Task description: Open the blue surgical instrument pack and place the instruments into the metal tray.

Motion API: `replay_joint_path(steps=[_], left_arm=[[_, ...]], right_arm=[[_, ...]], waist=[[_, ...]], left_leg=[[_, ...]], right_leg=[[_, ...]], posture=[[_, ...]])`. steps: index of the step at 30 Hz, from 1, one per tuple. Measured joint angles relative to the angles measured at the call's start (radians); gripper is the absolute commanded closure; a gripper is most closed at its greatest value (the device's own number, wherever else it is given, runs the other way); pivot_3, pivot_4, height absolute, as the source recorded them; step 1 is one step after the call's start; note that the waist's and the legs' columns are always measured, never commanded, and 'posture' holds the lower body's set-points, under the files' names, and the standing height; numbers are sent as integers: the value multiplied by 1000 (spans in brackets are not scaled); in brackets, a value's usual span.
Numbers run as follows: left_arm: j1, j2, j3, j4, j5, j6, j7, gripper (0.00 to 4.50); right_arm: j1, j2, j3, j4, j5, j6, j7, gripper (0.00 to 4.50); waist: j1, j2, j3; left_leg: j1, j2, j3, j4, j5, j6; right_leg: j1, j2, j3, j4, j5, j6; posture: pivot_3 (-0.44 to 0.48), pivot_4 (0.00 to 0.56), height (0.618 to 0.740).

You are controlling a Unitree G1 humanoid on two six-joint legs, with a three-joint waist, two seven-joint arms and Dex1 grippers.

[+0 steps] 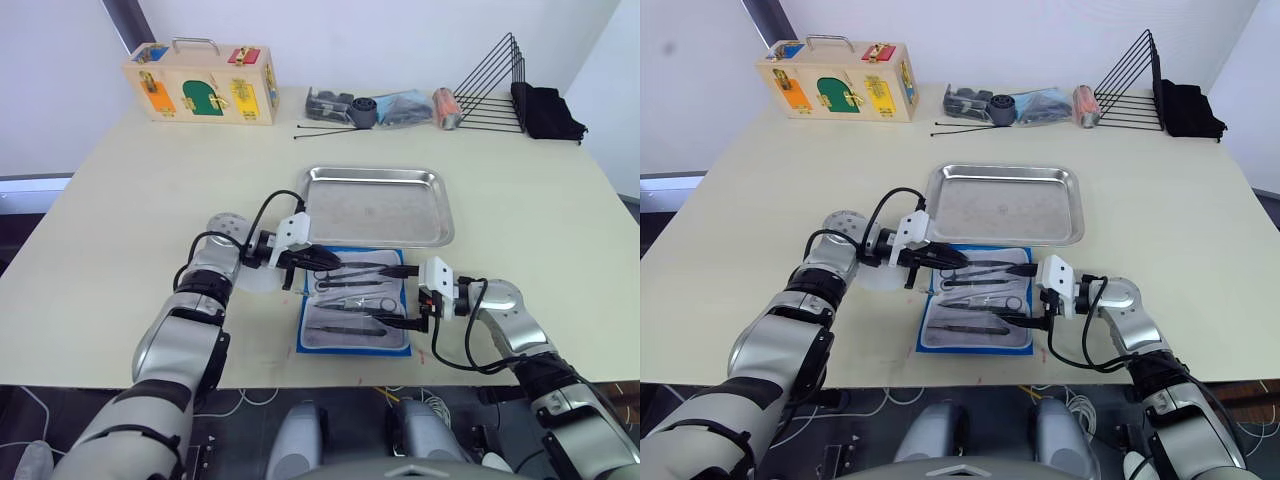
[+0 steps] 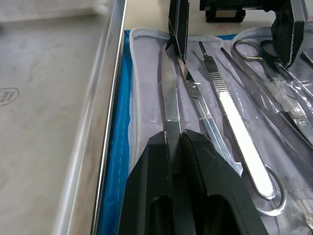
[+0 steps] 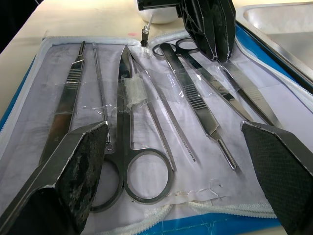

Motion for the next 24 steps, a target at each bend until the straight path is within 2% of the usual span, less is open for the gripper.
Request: replay_joint_path(steps=[9,24], left_arm=[[-15,6,-20,-38,32,66,-1,4159],[-20,61,-105,-316,102,343,-15,4159]], right_arm=[[1,-1,0,-10,0,23,-1,0],[-1,-1,4,-21,0,46,-5,0]], waist=[[0,0,0],[-4,0,0]], left_leg=[[0,0,0,0,0,0],[0,0,-1,0,0,0]], right_leg=[[0,0,0,0,0,0],[0,0,0,0,0,0]], posture=[[0,150,740],[0,150,740]])
